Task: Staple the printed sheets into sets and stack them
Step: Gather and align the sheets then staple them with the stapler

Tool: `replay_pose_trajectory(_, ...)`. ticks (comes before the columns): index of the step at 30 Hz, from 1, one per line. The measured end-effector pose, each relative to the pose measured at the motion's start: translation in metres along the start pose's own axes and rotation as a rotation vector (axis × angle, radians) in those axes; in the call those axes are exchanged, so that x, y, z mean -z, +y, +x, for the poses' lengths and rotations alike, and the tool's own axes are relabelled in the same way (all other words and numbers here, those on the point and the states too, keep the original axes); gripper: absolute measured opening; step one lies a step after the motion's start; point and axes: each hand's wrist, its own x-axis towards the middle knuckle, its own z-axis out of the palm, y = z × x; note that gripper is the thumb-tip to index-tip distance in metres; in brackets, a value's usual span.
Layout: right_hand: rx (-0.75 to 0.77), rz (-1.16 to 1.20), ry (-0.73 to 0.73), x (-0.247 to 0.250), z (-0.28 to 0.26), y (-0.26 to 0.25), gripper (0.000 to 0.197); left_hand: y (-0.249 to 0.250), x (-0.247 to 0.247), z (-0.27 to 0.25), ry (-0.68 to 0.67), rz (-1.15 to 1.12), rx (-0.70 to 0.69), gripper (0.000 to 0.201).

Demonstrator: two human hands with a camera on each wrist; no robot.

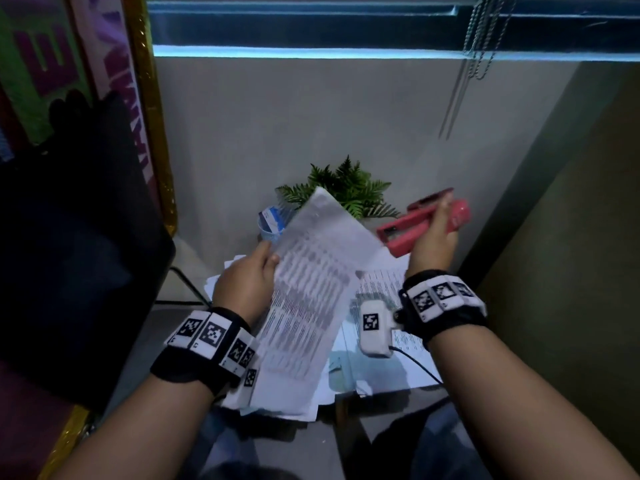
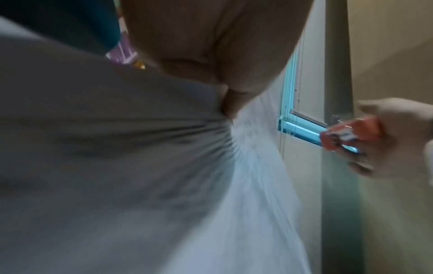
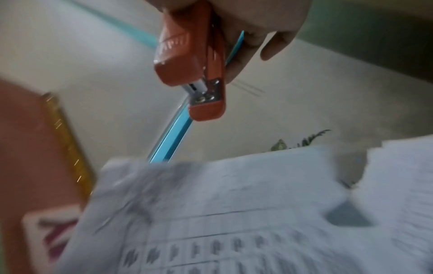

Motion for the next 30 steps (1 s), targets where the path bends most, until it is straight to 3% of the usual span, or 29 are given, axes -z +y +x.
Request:
replay_pose_trajectory(3, -0.148, 0.115, -0.116, 0.020, 0.006, 0.003, 0.030, 0.003, 0.008, 0.002, 0.148, -0.210, 0.072, 0.025)
replay_pose_trajectory(6, -0.289, 0.027, -0.326, 0.034, 0.001, 0.034, 0.038, 0.007, 0.004, 0.004, 0.214, -0.482, 0.158, 0.023)
replay_pose_trajectory(8, -0.362, -0.107, -0.484, 0.040, -0.006, 0.054, 0.051, 0.010, -0.004, 0.005, 0.225, -0.627, 0.226, 0.023)
replay_pose_trajectory(10, -0.391, -0.255, -0.549, 0.042, -0.010, 0.066, 0.056, 0.007, -0.018, 0.007, 0.153, -0.683, 0.299, 0.025)
replay_pose_trajectory(12, -0.356, -0.395, -0.480, 0.043, -0.005, 0.075, 0.039, -0.006, -0.038, 0.012, -0.023, -0.633, 0.325, 0.023)
replay_pose_trajectory(15, -0.273, -0.623, -0.369, 0.051, 0.017, 0.094, 0.037, -0.038, -0.070, 0.019, -0.266, -0.561, 0.440, 0.017)
replay_pose_trajectory(20, -0.244, -0.864, -0.240, 0.077, 0.061, 0.120, 0.040, -0.099, -0.111, 0.018, -0.394, -0.119, 0.671, 0.026)
replay_pose_trajectory(25, -0.293, -0.950, -0.166, 0.089, 0.088, 0.141, 0.048, -0.137, -0.137, 0.023, -0.287, 0.030, 0.857, 0.080)
replay_pose_trajectory(30, -0.320, -1.036, -0.159, 0.090, 0.097, 0.160, 0.059, -0.157, -0.151, 0.031, -0.292, 0.017, 0.923, 0.097)
